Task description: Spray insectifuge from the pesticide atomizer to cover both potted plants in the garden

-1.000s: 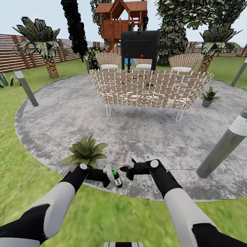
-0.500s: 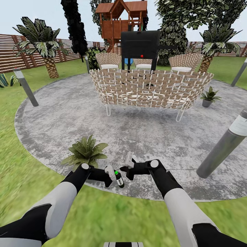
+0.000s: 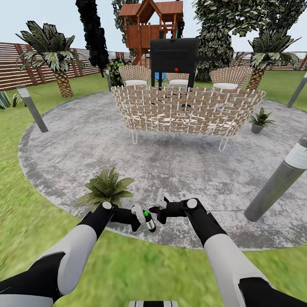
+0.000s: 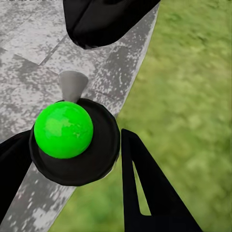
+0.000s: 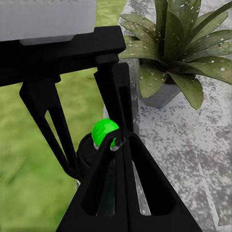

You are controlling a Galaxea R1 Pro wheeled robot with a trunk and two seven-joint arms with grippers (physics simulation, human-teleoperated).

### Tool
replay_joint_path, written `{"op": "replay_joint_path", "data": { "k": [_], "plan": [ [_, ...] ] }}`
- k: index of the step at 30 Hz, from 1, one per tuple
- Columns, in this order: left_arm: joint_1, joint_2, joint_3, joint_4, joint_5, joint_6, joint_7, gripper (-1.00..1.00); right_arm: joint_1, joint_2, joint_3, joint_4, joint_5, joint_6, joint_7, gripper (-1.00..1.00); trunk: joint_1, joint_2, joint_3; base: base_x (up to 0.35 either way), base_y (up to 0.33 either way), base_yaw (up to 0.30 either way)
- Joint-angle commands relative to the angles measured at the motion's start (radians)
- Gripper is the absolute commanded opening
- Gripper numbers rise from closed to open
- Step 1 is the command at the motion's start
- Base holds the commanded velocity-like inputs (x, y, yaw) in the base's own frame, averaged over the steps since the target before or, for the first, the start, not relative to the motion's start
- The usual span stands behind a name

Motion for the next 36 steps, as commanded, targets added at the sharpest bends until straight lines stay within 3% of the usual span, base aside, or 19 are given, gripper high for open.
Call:
{"op": "replay_joint_path", "data": {
  "k": [1, 3, 6, 8, 23, 24, 30, 31, 34, 35, 36],
  "plan": [
    [0.000, -0.001, 0.008, -0.001, -0.010, -0.009, -0.004, -1.00, 0.000, 0.001, -0.002, -0.001, 0.010, -0.010, 0.001, -1.00, 0.000, 0.000, -0.001, 0.000, 0.000, 0.000],
    [0.000, 0.000, 0.008, 0.000, -0.007, -0.009, -0.006, -1.00, 0.000, 0.001, -0.002, -0.001, 0.010, -0.010, 0.001, -1.00, 0.000, 0.000, -0.001, 0.000, 0.000, 0.000],
    [0.000, 0.001, 0.007, 0.000, 0.051, -0.012, -0.008, -1.00, -0.001, 0.001, -0.002, -0.001, 0.010, -0.010, 0.001, -1.00, 0.000, 0.000, -0.001, 0.000, 0.000, 0.000],
    [0.000, 0.002, 0.002, 0.000, 0.071, -0.013, -0.009, -1.00, -0.001, 0.001, -0.002, -0.001, 0.010, -0.010, 0.002, -1.00, 0.000, 0.000, -0.001, 0.000, 0.000, 0.000],
    [0.010, 0.017, -0.011, 0.002, 0.069, -0.013, -0.002, -1.00, -0.001, 0.001, -0.002, -0.001, 0.010, -0.010, 0.002, -1.00, 0.000, 0.000, -0.001, 0.000, 0.000, 0.000],
    [0.015, 0.028, -0.012, 0.002, 0.063, -0.014, 0.000, -1.00, -0.001, 0.001, -0.002, -0.001, 0.010, -0.010, 0.002, -1.00, 0.000, 0.000, -0.001, 0.000, 0.000, 0.000],
    [0.048, 0.195, -0.013, 0.001, 0.030, -0.028, 0.002, -1.00, 0.000, 0.001, -0.002, -0.001, 0.011, -0.010, 0.001, -1.00, 0.000, 0.000, -0.001, 0.000, 0.000, 0.000],
    [0.059, 0.212, -0.013, 0.001, 0.030, -0.039, 0.002, -1.00, 0.000, 0.001, -0.003, -0.001, 0.012, -0.010, 0.001, -1.00, 0.000, 0.000, -0.001, 0.000, 0.000, 0.000],
    [0.111, 0.284, -0.013, 0.002, 0.030, -0.088, 0.002, -1.00, 0.001, 0.001, -0.003, 0.003, 0.013, -0.010, 0.001, -1.00, 0.000, 0.000, -0.001, 0.000, 0.000, 0.000],
    [0.158, 0.336, -0.012, 0.002, 0.031, -0.100, 0.002, -1.00, 0.001, 0.001, -0.004, 0.033, 0.013, -0.011, 0.001, -1.00, 0.000, 0.000, -0.001, 0.000, 0.000, 0.000],
    [0.183, 0.358, -0.012, 0.002, 0.031, -0.103, 0.002, -1.00, 0.001, 0.001, -0.005, 0.052, 0.013, -0.011, 0.000, -1.00, 0.000, 0.000, -0.001, 0.000, 0.000, 0.000]
  ]
}}
